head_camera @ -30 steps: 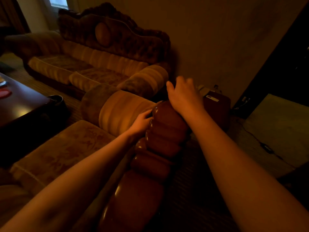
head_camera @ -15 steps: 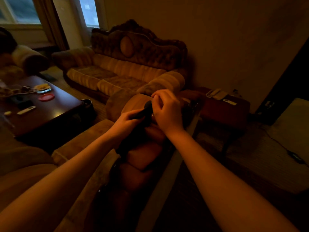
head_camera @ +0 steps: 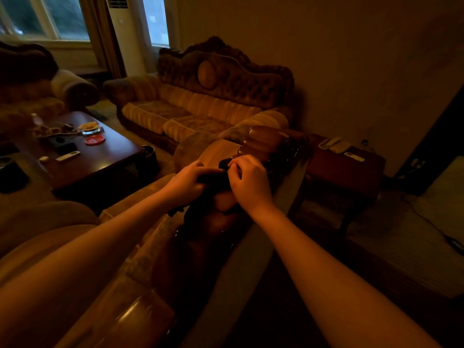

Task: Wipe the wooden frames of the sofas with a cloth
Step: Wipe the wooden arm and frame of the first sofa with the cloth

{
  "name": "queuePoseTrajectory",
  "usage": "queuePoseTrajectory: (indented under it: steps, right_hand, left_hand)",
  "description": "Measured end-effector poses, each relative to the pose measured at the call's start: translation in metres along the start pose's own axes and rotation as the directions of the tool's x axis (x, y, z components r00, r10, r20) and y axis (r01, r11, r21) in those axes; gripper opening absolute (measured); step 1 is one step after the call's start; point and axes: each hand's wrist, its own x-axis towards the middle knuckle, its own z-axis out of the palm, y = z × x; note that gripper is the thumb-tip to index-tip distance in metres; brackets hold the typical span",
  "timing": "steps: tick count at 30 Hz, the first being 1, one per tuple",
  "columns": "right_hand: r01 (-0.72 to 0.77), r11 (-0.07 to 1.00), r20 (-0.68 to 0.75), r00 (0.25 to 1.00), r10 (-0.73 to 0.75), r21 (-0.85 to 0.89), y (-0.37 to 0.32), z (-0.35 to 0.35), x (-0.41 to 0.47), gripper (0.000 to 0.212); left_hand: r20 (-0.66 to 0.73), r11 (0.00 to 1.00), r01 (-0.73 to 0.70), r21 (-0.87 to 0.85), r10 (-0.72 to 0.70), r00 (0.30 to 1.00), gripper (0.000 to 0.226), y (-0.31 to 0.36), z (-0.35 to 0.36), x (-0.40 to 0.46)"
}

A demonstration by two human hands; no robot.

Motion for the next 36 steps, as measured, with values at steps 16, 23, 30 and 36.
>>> queuePoseTrajectory:
  steps: [16, 23, 30, 36]
  right_hand:
    - [-0.077, 0.907, -0.258, 0.965, -0.036, -0.415, 0.020, 0.049, 0.072, 0.035]
    - [-0.177, 0.728, -0.271, 0.963, -0.012, -0.663, 0.022, 0.064, 0.075, 0.034]
    - [-0.160, 0.750, -0.263, 0.965, -0.019, -0.641, 0.021, 0.064, 0.074, 0.028]
    - [-0.171, 0.811, -0.240, 0.970, 0.039, -0.560, 0.015, 0.062, 0.073, 0.036]
  left_hand:
    - [0.121, 0.764, 0.200, -0.613, -0.159, 0.980, 0.036, 0.019, 0.038, 0.111]
    - [-0.121, 0.929, 0.092, -0.359, -0.144, 0.982, 0.019, 0.011, 0.053, 0.138]
    - [0.213, 0.795, 0.216, -0.567, -0.112, 0.971, 0.023, -0.013, 0.045, 0.104]
    - [0.265, 0.688, 0.233, -0.687, -0.062, 0.962, 0.047, -0.029, 0.038, 0.066]
